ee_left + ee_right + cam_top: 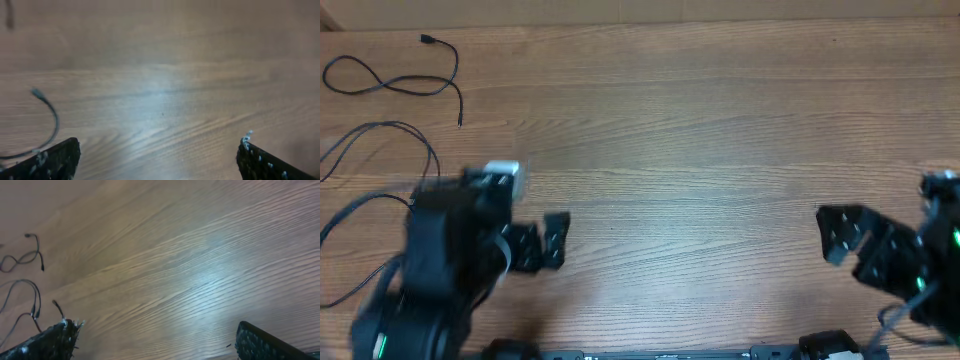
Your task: Untangle cables
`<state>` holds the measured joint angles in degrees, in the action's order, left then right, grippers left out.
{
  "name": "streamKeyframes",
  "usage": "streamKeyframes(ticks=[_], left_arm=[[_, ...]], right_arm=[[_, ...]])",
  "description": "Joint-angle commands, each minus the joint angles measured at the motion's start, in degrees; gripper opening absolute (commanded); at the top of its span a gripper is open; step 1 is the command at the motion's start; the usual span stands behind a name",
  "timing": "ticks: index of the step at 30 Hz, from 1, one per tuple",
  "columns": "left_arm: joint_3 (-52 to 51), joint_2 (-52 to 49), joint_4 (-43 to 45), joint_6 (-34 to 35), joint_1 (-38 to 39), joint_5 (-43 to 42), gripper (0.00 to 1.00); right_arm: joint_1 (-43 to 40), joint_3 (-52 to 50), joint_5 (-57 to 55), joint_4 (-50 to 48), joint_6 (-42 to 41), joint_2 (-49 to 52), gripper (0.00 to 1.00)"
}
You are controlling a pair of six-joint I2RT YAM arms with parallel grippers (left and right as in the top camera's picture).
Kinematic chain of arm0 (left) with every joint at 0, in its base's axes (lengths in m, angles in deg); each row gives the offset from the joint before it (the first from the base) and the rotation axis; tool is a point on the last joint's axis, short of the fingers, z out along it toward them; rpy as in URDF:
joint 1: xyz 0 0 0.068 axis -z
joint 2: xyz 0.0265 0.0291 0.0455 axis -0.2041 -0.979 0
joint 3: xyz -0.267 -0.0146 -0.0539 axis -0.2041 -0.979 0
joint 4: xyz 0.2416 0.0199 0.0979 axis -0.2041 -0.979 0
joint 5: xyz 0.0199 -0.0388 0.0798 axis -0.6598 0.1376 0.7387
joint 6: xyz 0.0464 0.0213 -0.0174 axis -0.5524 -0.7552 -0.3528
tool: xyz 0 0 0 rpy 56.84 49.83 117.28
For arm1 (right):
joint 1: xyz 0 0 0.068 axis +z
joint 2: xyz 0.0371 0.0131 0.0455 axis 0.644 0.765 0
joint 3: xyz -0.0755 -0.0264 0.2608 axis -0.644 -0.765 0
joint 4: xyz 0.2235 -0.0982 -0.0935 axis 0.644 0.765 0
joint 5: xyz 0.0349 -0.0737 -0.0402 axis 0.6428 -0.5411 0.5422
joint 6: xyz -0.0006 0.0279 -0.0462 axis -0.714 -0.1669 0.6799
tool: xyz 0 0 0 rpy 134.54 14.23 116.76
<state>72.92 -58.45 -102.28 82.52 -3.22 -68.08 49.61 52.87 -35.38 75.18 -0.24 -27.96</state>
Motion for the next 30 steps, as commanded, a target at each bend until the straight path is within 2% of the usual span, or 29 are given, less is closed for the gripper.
streamKeyframes(ticks=[1, 7, 30], left_arm=[[0.7, 5.9, -1.2, 2.2, 0.1, 3.0, 1.0], [0.7, 10.4, -3.0, 2.2, 0.1, 3.0, 1.0], [0.7, 10.4, -3.9, 2.2, 0.1, 3.0, 1.0]], right_arm=[[0.1, -1.9, -2.3, -0.7, -0.4, -2.4, 1.0], [0.1, -2.1, -2.2, -0.2, -0.4, -2.4, 1.0], [0.1, -2.1, -2.1, 0.2, -0.3, -2.4, 1.0]])
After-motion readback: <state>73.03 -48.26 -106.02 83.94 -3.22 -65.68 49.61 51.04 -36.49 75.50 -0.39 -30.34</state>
